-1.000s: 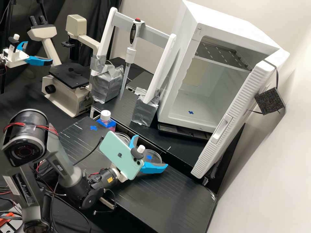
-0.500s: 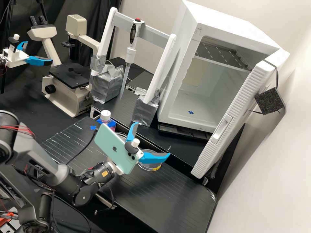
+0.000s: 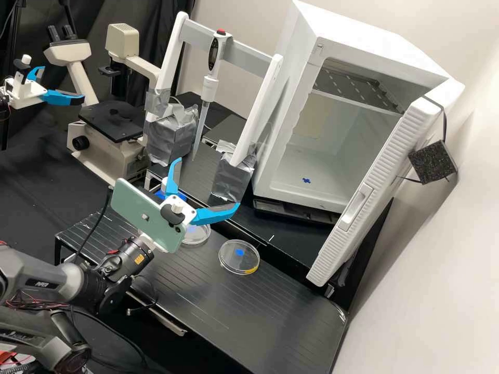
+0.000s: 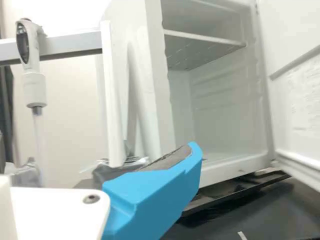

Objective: Open the lid

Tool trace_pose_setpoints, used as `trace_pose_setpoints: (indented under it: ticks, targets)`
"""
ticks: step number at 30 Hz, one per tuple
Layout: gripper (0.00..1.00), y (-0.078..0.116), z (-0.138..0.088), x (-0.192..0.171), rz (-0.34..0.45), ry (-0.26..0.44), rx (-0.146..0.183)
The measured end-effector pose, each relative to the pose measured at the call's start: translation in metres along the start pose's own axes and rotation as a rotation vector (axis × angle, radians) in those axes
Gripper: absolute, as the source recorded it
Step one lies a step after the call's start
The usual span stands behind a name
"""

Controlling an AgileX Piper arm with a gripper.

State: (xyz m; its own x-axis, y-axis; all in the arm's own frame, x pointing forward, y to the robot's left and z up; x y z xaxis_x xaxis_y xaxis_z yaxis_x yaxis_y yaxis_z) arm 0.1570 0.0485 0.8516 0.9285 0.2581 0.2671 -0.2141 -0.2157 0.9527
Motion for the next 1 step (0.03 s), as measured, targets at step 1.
trace_pose_setpoints:
  ticks: [1]
  targets:
    - [1.0, -0.0012, 0.0001, 0.0003, -0.004, -0.002, 0.007]
